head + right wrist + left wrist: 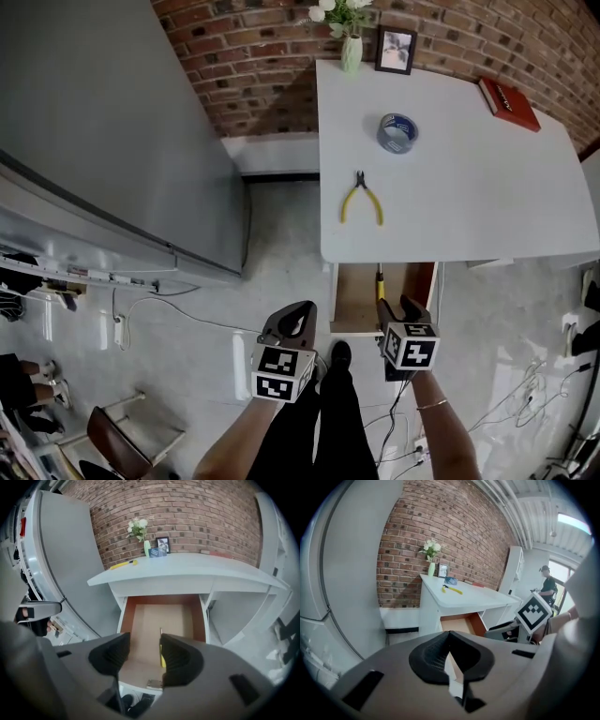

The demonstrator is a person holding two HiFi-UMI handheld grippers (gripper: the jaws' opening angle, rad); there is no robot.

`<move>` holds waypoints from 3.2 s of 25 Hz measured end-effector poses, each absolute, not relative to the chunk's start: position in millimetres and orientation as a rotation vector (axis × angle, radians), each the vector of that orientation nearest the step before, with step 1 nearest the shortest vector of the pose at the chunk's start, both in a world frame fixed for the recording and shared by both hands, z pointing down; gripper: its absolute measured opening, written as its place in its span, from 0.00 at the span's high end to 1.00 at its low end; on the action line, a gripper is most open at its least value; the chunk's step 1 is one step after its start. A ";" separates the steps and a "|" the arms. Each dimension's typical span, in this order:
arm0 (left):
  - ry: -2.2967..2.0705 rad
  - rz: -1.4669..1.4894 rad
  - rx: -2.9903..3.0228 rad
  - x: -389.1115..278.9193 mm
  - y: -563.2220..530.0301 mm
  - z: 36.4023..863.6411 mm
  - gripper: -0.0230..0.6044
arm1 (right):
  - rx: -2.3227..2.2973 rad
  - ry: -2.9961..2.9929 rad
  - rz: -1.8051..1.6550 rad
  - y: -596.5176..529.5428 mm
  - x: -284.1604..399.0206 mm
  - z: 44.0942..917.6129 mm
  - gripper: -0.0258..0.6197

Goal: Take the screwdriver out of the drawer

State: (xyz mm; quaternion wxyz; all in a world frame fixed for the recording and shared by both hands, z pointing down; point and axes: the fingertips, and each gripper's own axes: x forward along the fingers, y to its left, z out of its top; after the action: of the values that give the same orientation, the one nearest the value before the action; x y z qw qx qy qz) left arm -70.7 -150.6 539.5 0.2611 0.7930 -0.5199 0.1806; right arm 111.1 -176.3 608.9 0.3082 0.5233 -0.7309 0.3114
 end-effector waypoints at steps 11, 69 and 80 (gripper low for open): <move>-1.390 0.528 2.075 -62.9 -163.5 590.2 0.98 | 1.271 -1.851 0.779 -210.1 117.0 687.0 0.64; -1.489 0.476 1.866 -75.4 -173.8 655.7 0.97 | 1.130 -1.594 0.821 -243.3 140.8 811.8 0.83; -1.504 0.464 1.871 -79.6 -172.3 647.0 0.98 | 1.093 -1.610 0.804 -236.6 137.0 801.0 0.84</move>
State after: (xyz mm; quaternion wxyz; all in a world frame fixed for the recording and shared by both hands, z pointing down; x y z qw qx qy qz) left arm -79.6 -172.3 647.0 0.3414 0.7192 -0.5782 0.1782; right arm 137.0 -236.6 801.0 0.4953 0.4510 -0.6643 0.3316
